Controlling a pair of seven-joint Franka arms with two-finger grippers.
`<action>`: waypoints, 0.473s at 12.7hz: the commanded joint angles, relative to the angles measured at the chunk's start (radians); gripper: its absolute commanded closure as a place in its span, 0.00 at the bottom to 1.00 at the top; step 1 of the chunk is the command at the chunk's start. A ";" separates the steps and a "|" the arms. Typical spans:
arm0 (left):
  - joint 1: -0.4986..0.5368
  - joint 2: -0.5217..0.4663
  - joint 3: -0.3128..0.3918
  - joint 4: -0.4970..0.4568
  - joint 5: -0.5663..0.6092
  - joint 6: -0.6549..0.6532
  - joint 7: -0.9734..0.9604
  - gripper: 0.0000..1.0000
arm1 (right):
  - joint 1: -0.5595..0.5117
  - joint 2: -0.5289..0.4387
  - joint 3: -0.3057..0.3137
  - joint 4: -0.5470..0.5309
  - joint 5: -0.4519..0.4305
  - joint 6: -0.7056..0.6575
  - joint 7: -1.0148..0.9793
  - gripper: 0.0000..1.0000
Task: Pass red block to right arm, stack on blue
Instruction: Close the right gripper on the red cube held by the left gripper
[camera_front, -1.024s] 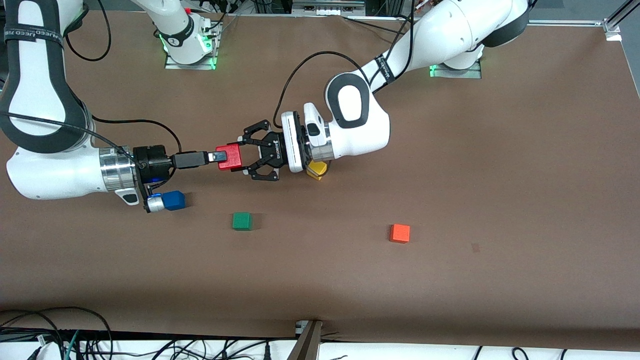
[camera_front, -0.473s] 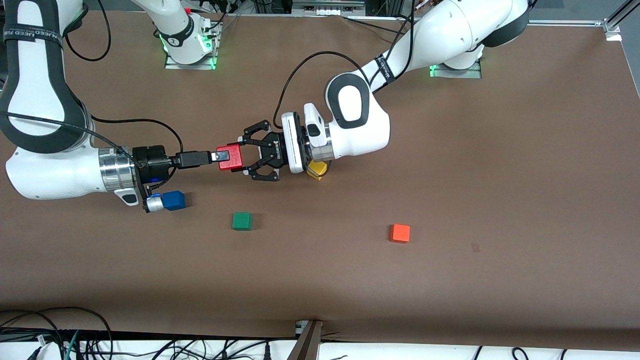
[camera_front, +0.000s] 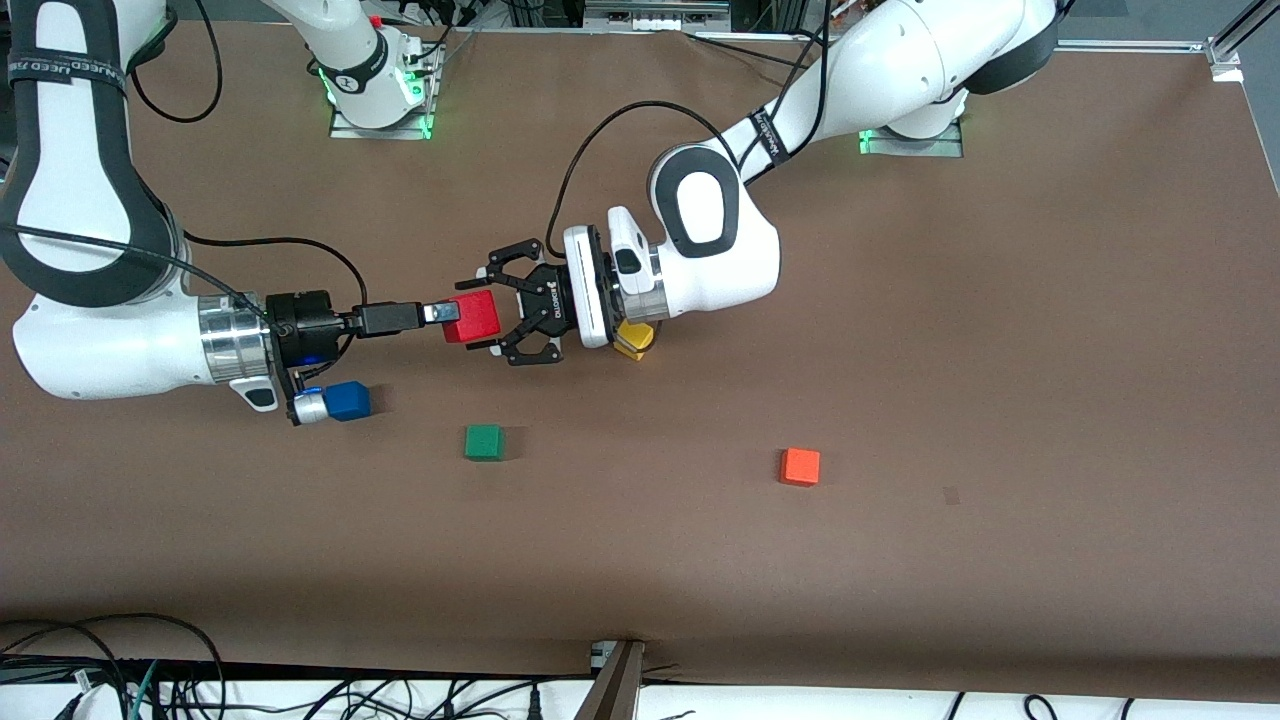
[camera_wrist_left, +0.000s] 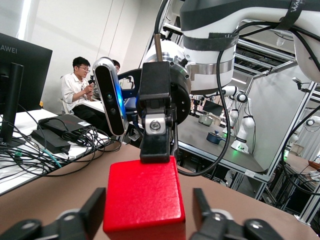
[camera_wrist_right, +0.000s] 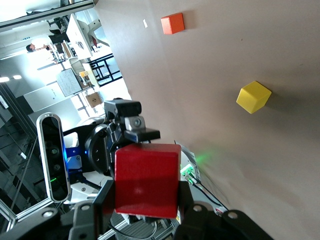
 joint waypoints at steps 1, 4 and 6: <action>-0.006 -0.014 0.008 0.002 -0.033 0.015 0.000 0.00 | 0.003 -0.003 0.001 0.002 0.014 0.005 0.010 0.99; 0.001 -0.015 0.008 0.002 -0.033 0.015 0.000 0.00 | 0.003 -0.003 -0.002 0.002 0.006 0.005 0.007 0.99; 0.006 -0.017 0.011 0.002 -0.027 0.014 0.000 0.00 | 0.000 -0.003 -0.007 0.003 -0.005 0.005 0.004 1.00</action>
